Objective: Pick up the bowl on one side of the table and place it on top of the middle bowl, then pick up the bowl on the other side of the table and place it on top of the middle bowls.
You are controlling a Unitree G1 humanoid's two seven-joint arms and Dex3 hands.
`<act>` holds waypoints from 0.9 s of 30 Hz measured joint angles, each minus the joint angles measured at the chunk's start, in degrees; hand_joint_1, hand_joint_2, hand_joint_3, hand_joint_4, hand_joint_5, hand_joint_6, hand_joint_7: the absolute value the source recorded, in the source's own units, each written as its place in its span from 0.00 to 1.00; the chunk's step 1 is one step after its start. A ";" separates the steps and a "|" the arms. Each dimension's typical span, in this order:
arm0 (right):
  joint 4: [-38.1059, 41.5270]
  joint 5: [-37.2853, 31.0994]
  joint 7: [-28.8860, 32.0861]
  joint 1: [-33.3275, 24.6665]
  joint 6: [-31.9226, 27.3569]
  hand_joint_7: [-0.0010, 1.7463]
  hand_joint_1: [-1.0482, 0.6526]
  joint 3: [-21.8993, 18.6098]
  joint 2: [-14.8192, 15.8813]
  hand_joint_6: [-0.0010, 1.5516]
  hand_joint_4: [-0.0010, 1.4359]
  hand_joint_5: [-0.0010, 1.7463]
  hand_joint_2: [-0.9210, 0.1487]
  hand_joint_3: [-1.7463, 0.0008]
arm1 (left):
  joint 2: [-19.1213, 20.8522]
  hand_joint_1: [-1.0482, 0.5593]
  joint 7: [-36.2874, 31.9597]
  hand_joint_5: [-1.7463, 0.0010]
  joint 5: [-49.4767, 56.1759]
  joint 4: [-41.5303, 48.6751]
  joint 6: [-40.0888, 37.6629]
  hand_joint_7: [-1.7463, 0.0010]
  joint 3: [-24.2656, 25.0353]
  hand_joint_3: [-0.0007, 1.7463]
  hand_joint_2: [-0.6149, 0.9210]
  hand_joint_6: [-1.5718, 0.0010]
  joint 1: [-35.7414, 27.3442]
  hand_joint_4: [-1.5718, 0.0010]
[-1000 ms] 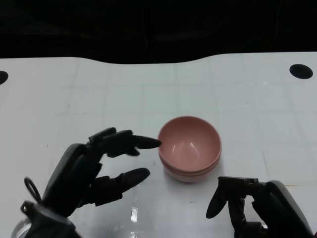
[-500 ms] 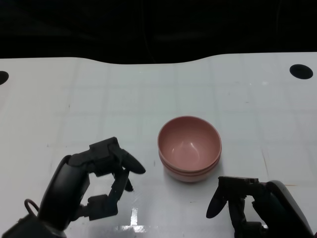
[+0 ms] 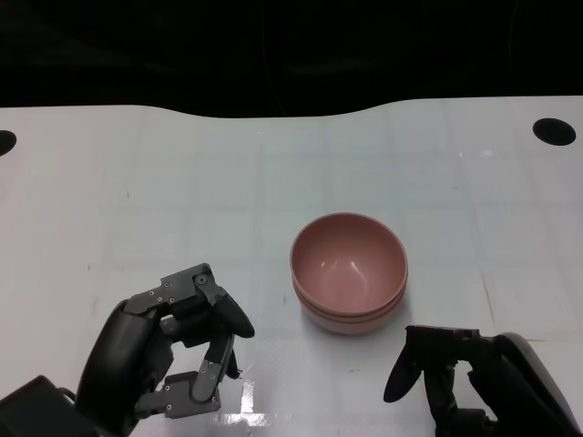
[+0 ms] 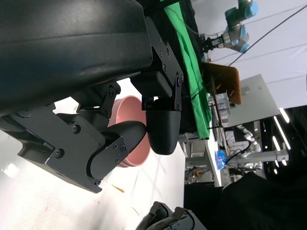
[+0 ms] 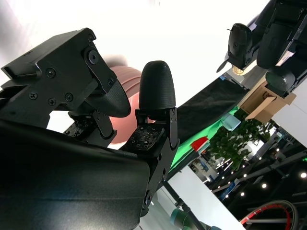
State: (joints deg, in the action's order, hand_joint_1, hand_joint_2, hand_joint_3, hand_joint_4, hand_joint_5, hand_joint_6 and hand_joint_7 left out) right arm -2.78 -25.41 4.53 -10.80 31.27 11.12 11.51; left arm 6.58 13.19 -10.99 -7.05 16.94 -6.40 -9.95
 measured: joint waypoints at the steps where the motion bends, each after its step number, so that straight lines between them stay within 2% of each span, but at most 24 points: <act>1: 0.00 0.17 0.00 0.00 0.05 0.74 0.60 0.00 0.04 0.56 0.63 0.99 0.73 0.10 | -0.14 0.58 0.51 0.00 -0.40 0.24 -0.13 0.14 0.15 0.74 0.71 0.54 0.00 0.49; 18: -0.55 0.98 -0.50 -1.28 0.44 0.74 0.60 -0.03 0.34 0.56 0.63 1.00 0.74 0.09 | -0.67 0.56 2.79 0.00 0.38 1.72 -0.69 0.13 0.86 0.75 0.69 0.53 0.00 0.48; 27: -0.60 2.05 -0.74 -1.34 0.09 0.74 0.60 -0.46 0.33 0.56 0.62 1.00 0.72 0.10 | -0.61 0.54 2.79 0.01 2.87 1.78 -0.52 0.16 0.85 0.70 0.70 0.52 0.00 0.49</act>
State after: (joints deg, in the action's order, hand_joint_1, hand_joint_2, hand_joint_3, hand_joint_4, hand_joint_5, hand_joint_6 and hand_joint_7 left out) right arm -3.38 -23.36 3.79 -12.14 31.36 10.65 11.83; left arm 5.97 15.99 -8.12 -5.28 16.42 -5.55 -9.95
